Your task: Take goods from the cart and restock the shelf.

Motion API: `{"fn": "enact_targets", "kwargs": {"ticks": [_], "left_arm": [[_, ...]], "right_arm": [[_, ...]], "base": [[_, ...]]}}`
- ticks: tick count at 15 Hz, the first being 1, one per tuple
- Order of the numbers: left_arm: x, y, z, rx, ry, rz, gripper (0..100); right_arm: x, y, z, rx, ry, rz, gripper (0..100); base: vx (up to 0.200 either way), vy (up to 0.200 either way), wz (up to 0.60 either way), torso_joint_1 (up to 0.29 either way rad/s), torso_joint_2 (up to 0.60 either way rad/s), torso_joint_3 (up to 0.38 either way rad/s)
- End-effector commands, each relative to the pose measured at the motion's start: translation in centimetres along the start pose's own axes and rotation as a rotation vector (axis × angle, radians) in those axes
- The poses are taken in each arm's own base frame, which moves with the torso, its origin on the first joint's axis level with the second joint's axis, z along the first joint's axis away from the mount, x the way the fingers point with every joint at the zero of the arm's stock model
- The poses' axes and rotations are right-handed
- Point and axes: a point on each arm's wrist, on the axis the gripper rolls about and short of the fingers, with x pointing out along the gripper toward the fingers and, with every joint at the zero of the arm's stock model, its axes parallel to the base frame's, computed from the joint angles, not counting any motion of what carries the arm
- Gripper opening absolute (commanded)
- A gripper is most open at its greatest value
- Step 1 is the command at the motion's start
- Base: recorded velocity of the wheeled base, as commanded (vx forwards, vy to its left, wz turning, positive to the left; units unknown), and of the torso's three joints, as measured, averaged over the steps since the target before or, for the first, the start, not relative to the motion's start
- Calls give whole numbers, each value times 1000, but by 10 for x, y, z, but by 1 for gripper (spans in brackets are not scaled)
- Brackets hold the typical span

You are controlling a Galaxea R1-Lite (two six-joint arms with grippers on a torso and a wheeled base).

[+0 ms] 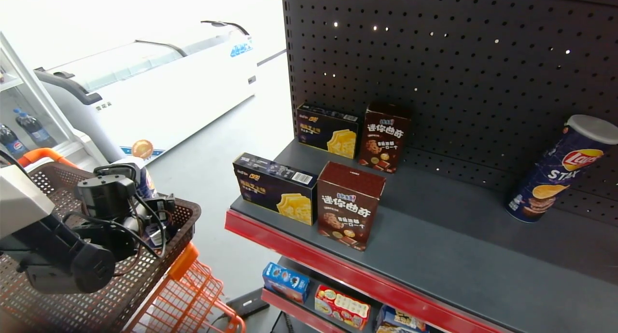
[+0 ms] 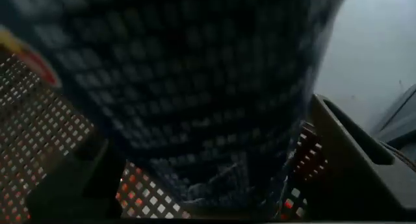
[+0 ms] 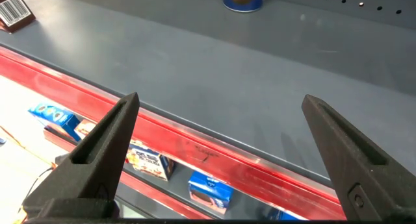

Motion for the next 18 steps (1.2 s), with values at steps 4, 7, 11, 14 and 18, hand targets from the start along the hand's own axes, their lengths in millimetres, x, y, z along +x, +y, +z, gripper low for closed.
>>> {"fn": "enact_targets", "kwargs": {"ticks": [4, 7, 11, 14, 18], "left_arm": [[15, -6, 3, -4, -26, -1, 100], [20, -7, 12, -26, -72, -3, 0], [21, -8, 12, -20, -90, -25, 0], [21, -8, 13, -17, -95, -25, 0], [5, -9, 42, -11, -181, -40, 0]], "right_arm": [[0, 0, 0, 0, 1, 0, 100], [0, 0, 0, 0, 1, 0, 100], [0, 0, 0, 0, 1, 0, 100], [0, 0, 0, 0, 1, 0, 100], [0, 0, 0, 0, 1, 0, 100]], "base": [[0, 0, 0, 0, 0, 0], [0, 0, 0, 0, 0, 0], [0, 0, 0, 0, 0, 0], [0, 0, 0, 0, 0, 0], [0, 0, 0, 0, 0, 0]]}}
